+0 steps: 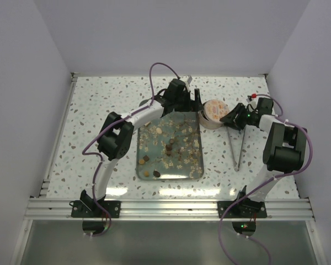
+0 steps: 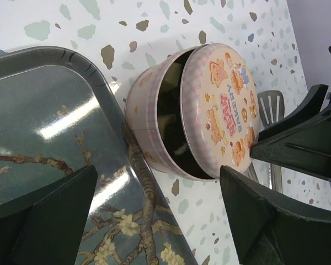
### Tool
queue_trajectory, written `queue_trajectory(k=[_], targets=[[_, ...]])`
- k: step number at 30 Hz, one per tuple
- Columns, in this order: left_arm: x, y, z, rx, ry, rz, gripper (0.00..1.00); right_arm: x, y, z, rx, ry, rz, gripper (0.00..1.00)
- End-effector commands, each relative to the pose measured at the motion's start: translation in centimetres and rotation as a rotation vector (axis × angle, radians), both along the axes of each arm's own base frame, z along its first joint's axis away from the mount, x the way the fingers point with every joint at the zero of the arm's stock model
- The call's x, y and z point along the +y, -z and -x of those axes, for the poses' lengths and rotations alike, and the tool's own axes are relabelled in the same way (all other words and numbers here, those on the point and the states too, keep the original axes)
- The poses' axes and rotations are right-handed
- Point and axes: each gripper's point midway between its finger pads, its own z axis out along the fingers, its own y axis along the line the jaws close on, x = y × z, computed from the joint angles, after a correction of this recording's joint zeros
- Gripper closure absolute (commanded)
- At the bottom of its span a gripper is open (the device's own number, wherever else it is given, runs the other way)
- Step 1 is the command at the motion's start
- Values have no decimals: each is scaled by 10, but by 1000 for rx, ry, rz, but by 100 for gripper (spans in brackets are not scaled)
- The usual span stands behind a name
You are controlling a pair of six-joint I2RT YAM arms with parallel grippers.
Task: Pack the chocolate
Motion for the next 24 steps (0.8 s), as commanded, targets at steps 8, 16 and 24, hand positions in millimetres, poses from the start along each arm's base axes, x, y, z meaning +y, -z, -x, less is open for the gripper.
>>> queue_trajectory(k=[8, 16, 24], targets=[[-6, -20, -11, -44, -46, 12, 1, 8, -21, -12, -86, -38, -1, 53], [-18, -16, -12, -40, -46, 8, 1, 16, -18, -10, -76, -66, 14, 54], [-18, -1, -13, -9, -73, -27, 1, 16, -20, -10, -80, -68, 17, 54]])
